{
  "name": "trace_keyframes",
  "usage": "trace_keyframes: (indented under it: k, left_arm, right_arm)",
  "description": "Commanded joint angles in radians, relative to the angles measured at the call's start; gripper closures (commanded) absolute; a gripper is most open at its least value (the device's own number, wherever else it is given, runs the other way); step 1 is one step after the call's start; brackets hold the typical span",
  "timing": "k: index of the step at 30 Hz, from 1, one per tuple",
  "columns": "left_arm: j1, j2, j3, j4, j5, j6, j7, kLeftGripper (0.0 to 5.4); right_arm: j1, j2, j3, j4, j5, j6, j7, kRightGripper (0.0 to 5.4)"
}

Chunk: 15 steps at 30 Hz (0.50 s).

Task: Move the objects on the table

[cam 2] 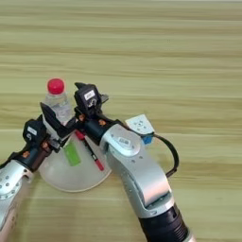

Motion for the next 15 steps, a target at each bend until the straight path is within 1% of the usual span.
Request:
trace_keyframes:
  k: [1,5,15]
  left_arm:
    - [-0.034,-0.006,0.027,0.006,0.000,-0.011,0.024,2.25]
    - [-0.039,-0.007,0.044,0.009,-0.006,-0.017,0.034,2.25]
    - [-0.054,-0.016,0.108,0.005,-0.017,-0.034,0.074,2.25]
  right_arm:
    - [0.026,-0.035,-0.002,-0.038,0.008,-0.004,0.029,0.00]
    - [0.046,-0.056,0.005,-0.069,0.024,0.003,0.058,0.00]
    - [0.053,-0.063,-0.014,-0.075,0.035,0.005,0.069,0.00]
